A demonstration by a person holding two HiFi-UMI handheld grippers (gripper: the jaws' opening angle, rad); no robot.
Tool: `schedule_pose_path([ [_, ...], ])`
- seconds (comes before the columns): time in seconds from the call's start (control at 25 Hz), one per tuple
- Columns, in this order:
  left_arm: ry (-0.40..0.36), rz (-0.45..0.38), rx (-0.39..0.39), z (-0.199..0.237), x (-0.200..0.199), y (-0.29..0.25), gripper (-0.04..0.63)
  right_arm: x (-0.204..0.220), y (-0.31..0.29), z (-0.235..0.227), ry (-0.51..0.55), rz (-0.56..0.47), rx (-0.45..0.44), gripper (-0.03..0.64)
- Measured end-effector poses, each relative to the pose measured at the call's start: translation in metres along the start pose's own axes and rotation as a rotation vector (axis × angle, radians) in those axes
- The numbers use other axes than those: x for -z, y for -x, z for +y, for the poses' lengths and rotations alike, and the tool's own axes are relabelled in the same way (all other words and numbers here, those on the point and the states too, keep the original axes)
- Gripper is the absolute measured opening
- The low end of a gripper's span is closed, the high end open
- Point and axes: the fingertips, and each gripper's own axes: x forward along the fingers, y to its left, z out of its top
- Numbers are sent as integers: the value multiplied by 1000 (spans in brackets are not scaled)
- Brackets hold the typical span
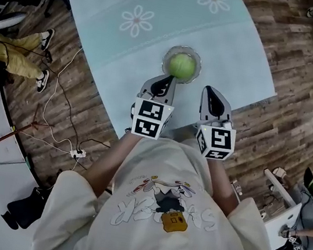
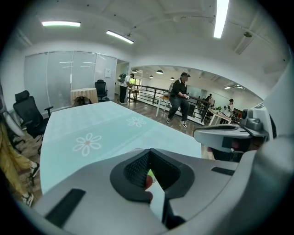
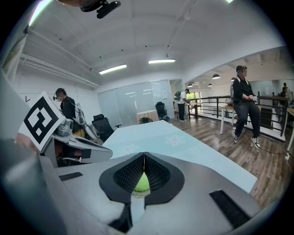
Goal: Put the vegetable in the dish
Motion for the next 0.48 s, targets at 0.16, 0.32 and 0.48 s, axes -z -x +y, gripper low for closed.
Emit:
schedule_pose_path([
  [0.16, -23, -24, 15, -7, -3, 23, 8, -2, 3, 7, 7, 3, -34, 23],
  [0.32, -17, -60, 17, -17, -9, 46, 8, -8, 8, 15, 10, -2, -59, 23],
  [0.48, 2, -88, 6, -22, -12, 63, 8, -15, 15, 24, 0, -15, -71, 23],
])
